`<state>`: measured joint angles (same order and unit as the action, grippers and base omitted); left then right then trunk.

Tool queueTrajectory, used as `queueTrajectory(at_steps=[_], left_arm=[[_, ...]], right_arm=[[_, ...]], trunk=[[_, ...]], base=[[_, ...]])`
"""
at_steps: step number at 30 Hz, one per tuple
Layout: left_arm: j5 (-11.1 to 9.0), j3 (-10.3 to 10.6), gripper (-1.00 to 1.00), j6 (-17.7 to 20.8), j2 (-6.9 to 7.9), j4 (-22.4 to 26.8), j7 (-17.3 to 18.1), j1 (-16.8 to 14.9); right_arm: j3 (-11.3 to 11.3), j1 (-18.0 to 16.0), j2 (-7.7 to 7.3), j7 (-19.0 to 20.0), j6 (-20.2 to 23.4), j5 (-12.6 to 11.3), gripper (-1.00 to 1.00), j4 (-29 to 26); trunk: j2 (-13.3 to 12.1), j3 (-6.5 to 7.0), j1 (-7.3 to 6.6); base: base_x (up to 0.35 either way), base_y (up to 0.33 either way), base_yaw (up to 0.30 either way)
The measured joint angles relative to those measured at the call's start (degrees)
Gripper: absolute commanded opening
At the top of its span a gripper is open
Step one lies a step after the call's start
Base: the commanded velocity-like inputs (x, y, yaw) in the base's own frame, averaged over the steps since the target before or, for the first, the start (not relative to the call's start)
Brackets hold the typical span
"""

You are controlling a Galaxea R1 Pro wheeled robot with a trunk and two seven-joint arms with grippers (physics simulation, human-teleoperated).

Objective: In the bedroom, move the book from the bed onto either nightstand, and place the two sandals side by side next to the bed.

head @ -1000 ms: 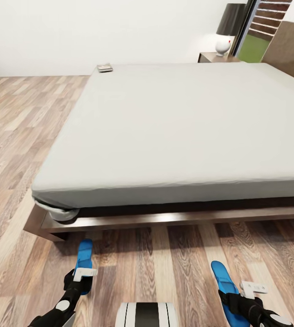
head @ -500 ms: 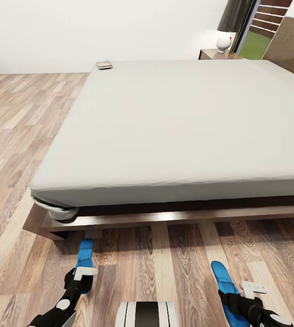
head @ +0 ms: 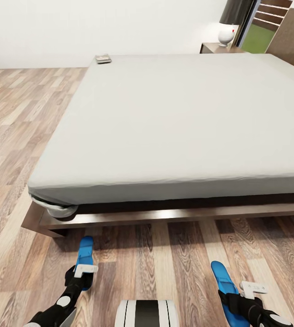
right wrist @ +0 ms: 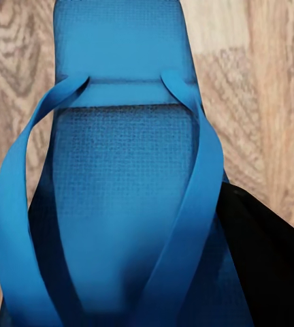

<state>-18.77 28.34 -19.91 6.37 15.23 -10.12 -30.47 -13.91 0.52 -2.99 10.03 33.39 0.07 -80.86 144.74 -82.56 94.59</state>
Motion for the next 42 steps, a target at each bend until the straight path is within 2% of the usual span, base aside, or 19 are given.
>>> queueTrajectory(at_steps=[7,11,38,42], left_arm=[[-0.03,-0.01,-1.0,0.01,0.0,-0.12,0.01,-0.72],[-0.04,-0.01,-1.0,0.01,0.01,-0.24,0.01,-0.89],[0.0,0.0,-1.0,-0.03,0.18,0.13,0.02,-2.03],[0.0,0.0,-1.0,0.0,0.15,0.01,0.01,-2.79]], right_arm=[[0.0,0.0,0.0,0.03,0.0,-0.05,-1.0,0.0],[0.0,0.0,0.02,0.03,0.0,-0.02,-1.0,0.0],[0.0,0.0,0.03,0.06,0.0,-0.07,-1.0,0.01],[0.02,-0.01,0.07,0.04,0.0,-0.05,-1.0,0.04]], trunk=[[0.0,0.0,0.0],[0.05,-0.88,0.11],[0.05,-0.89,0.1],[0.1,-1.77,0.21]], base=[[0.0,0.0,0.0],[0.0,0.0,0.0],[0.0,0.0,0.0],[0.0,0.0,0.0]])
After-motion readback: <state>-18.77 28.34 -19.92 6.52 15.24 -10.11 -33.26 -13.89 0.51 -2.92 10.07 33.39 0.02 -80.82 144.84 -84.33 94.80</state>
